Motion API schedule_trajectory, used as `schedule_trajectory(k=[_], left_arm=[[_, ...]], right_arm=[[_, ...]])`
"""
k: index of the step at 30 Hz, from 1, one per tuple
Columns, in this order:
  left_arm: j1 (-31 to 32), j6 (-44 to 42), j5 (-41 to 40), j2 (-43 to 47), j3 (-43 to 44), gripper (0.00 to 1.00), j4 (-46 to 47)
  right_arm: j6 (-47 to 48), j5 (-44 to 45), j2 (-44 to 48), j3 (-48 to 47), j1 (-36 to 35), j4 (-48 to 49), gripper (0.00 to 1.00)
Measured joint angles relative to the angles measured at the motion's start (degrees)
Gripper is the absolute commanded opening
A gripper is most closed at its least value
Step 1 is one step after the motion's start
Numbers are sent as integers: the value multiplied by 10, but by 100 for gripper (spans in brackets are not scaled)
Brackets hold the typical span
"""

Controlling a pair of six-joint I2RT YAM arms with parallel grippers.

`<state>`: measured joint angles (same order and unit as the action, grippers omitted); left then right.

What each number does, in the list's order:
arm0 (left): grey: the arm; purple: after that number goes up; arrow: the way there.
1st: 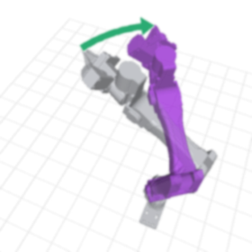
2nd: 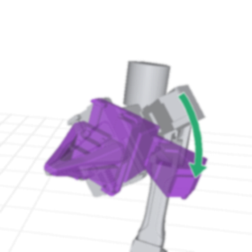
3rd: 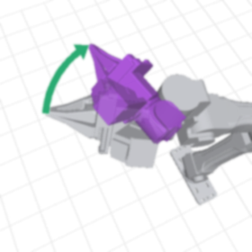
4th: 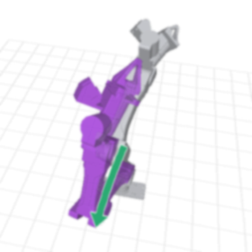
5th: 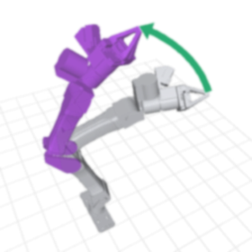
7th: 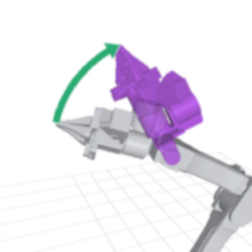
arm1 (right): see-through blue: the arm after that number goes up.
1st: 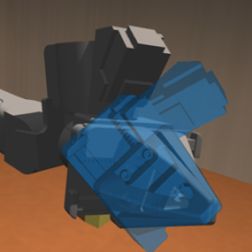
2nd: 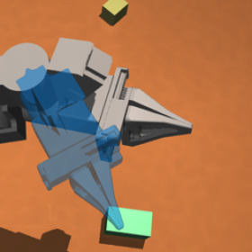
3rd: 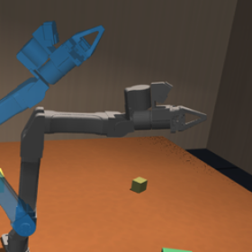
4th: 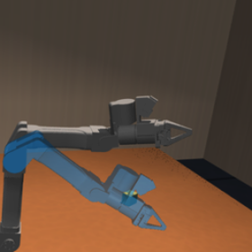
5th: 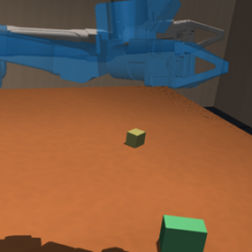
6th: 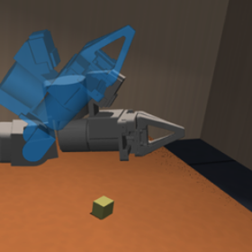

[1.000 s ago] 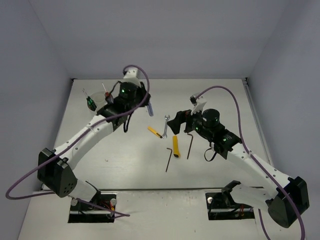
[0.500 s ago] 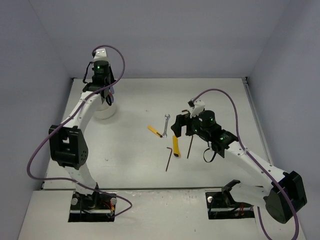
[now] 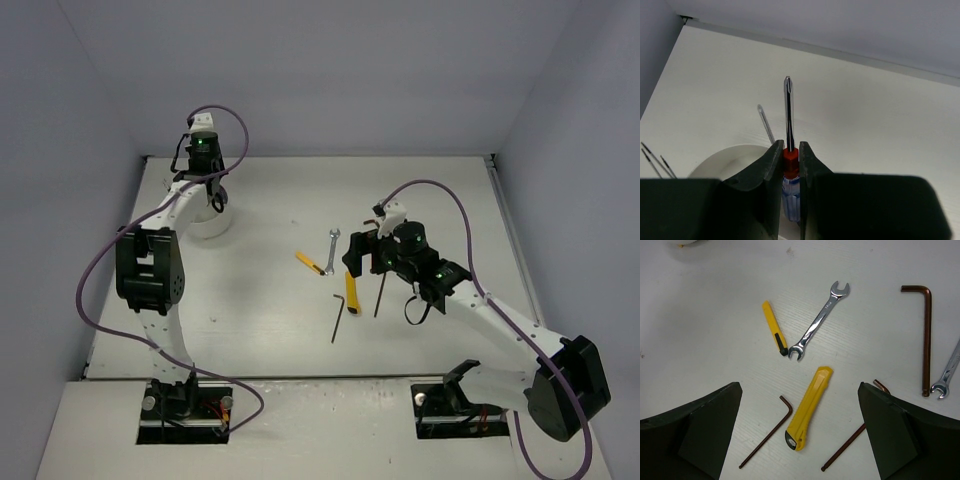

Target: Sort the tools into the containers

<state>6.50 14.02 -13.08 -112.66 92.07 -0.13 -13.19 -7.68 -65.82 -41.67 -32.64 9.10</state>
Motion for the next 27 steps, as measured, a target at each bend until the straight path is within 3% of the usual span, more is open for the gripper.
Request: schedule_trajectory(k=[18, 27], left_arm=[[-2, 36, -24, 6, -98, 1, 75], [-7, 62, -25, 11, -106, 28, 80]], right_arm=[[0, 3, 0, 0, 0, 0, 100], [0, 4, 2, 8, 0, -2, 100]])
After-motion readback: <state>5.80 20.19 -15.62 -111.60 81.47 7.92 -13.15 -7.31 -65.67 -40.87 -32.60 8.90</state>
